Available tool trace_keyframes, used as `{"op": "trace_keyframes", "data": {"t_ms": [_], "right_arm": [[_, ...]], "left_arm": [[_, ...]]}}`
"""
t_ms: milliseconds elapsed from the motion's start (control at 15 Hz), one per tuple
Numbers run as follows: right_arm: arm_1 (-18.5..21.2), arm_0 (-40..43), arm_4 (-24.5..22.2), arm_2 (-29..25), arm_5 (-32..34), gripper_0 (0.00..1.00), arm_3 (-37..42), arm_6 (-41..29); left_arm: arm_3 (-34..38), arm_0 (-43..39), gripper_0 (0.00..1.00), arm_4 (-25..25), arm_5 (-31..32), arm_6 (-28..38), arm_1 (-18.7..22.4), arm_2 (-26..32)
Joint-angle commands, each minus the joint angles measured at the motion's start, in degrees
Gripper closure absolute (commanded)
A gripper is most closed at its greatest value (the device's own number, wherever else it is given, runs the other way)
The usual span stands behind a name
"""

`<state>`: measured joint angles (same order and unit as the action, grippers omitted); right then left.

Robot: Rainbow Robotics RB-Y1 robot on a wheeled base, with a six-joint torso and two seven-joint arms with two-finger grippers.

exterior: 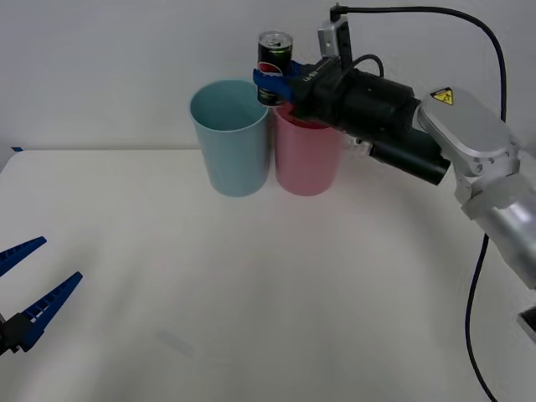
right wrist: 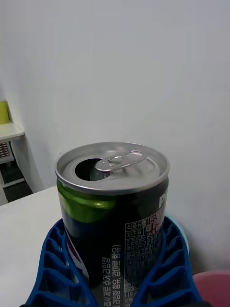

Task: Grasp the object on the table and drop it into the matching bin: aluminum can to the light blue bin, PET bottle to the pink bin.

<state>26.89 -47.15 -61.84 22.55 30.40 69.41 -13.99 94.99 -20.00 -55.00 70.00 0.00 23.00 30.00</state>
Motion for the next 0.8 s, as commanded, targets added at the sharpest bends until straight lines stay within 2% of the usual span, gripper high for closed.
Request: {"op": "trace_keyframes", "data": {"t_ms": [67,600,800], "right_arm": [[-2.46,-2.69,-0.03,4.61,-8.87,1.0,-2.18,0.19],[-11.95,-13.06,0.06,8.83,-19.42,1.0,-16.41,1.86],[-13.01,-14.82,1.64,11.11,-22.76,1.0,-18.7,2.56]], "left_arm": [[0.01,0.0,0.0,0.0,0.0,0.0,0.0,0.0],[0.01,0.0,0.0,0.0,0.0,0.0,0.0,0.0],[0.01,0.0,0.0,0.0,0.0,0.0,0.0,0.0]]}}
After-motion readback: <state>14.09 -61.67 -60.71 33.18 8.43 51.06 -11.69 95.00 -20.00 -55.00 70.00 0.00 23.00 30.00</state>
